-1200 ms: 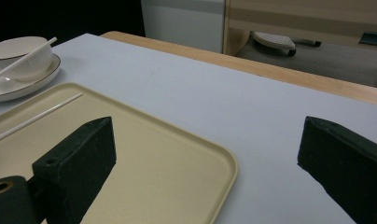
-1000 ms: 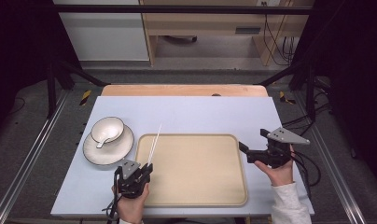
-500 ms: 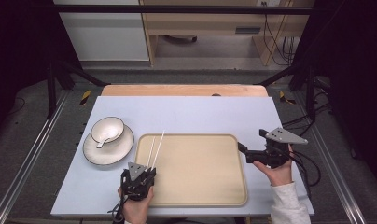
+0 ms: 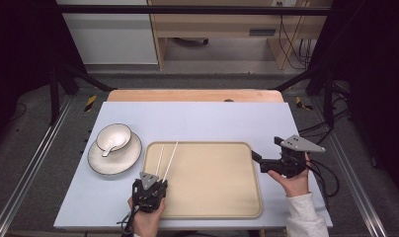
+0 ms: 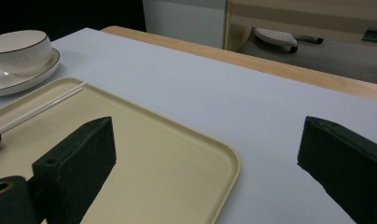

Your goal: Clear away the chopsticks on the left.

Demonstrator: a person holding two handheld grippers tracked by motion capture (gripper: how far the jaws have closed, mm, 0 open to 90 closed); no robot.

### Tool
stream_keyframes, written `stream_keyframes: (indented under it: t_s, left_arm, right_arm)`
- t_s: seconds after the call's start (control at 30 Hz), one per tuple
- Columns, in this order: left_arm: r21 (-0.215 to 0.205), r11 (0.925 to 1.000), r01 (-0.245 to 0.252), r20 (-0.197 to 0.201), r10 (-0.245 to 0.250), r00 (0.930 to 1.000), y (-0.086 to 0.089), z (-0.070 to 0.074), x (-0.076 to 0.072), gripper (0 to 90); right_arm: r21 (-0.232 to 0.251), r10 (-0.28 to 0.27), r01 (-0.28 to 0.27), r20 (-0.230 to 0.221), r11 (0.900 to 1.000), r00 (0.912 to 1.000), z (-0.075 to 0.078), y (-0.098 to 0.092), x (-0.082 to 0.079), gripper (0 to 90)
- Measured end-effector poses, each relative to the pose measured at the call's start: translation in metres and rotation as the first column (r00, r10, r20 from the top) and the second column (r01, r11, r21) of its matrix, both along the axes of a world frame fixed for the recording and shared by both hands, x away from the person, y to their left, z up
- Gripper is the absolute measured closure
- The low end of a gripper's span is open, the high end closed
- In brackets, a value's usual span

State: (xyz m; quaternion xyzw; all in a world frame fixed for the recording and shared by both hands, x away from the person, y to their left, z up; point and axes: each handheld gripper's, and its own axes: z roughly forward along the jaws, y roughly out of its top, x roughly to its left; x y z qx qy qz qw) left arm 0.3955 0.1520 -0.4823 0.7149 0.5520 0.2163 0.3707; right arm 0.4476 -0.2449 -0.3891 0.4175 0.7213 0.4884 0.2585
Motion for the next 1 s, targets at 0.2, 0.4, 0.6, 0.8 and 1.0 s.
stream_keyframes:
  t_s: [0.2,0.4,0.6,0.8,1.0]
  left_arm:
    - [0.009,1.0,-0.002,-0.002,0.002,1.0,-0.002,0.0,0.0,83.8]
    - [0.005,1.0,0.002,-0.011,-0.002,0.9999,-0.003,0.001,0.001,83.0]
    - [0.009,0.9999,0.007,-0.01,-0.007,0.9999,-0.004,0.002,0.001,81.9]
    - [-0.003,0.9995,0.033,0.017,-0.033,0.9993,-0.003,0.011,0.002,77.1]
    - [-0.024,0.9976,0.065,0.063,-0.063,0.996,0.008,0.031,0.007,66.5]
  right_arm:
    - [-0.003,0.003,-0.003,-0.002,1.0,1.0,0.0,0.0,0.0,4.7]
    - [-0.004,0.003,-0.003,-0.002,1.0,1.0,0.0,0.0,0.0,4.7]
    - [-0.001,0.0,0.0,0.0,1.0,1.0,0.0,0.0,0.0,4.7]
    - [0.002,0.001,-0.001,0.002,1.0,1.0,0.001,-0.001,-0.001,4.6]
    - [0.008,-0.005,0.005,0.009,1.0,0.9999,0.002,-0.003,-0.001,4.5]
